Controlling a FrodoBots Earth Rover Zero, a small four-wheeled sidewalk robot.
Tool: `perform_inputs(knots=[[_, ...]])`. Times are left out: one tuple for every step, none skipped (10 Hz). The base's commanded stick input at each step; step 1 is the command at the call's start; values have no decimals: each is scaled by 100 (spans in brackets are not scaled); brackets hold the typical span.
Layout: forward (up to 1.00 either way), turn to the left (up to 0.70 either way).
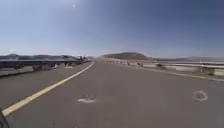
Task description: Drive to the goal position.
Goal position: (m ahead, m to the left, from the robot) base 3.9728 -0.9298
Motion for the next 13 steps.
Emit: perform_inputs(knots=[[100, 1], [100, 0], [100, 0], [100, 0], [100, 0], [100, 0], [100, 0], [100, 0], [100, 0], [100, 0], [100, 0], [100, 0], [100, 0]])
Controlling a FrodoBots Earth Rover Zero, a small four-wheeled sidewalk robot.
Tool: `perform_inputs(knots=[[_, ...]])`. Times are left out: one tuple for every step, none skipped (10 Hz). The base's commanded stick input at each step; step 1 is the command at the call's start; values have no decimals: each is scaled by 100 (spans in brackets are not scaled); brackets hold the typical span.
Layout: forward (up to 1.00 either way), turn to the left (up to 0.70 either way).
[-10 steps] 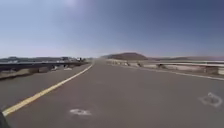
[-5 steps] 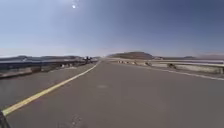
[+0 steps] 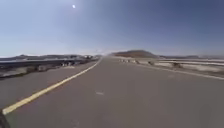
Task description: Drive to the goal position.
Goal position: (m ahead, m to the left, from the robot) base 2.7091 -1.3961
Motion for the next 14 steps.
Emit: perform_inputs(knots=[[100, 0], [100, 0], [100, 0], [100, 0], [100, 0], [100, 0], [100, 0], [100, 0], [100, 0], [100, 0], [100, 0], [100, 0], [100, 0], [100, 0]])
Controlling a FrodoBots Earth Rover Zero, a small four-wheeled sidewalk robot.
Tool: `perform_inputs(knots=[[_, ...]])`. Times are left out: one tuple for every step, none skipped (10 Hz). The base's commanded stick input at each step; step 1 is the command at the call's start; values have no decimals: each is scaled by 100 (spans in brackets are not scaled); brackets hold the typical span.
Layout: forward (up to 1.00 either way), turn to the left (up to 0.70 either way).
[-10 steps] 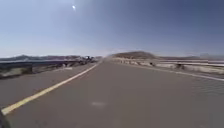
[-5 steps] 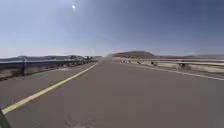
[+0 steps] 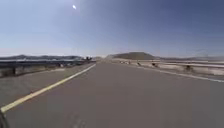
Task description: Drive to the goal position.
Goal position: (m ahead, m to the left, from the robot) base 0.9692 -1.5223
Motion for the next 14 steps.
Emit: perform_inputs(knots=[[100, 0], [100, 0], [100, 0], [100, 0], [100, 0], [100, 0], [100, 0], [100, 0], [100, 0], [100, 0], [100, 0], [100, 0], [100, 0], [100, 0]])
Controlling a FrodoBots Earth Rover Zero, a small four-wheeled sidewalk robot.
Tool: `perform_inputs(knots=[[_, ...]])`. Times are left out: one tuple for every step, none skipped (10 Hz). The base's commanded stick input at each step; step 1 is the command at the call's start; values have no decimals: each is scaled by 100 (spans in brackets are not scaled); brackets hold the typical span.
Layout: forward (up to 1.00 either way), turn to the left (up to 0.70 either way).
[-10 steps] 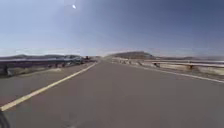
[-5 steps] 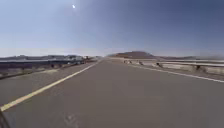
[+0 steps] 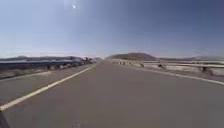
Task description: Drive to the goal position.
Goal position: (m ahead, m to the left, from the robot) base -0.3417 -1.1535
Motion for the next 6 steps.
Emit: perform_inputs(knots=[[100, 0], [100, 0], [100, 0], [100, 0], [100, 0], [100, 0]])
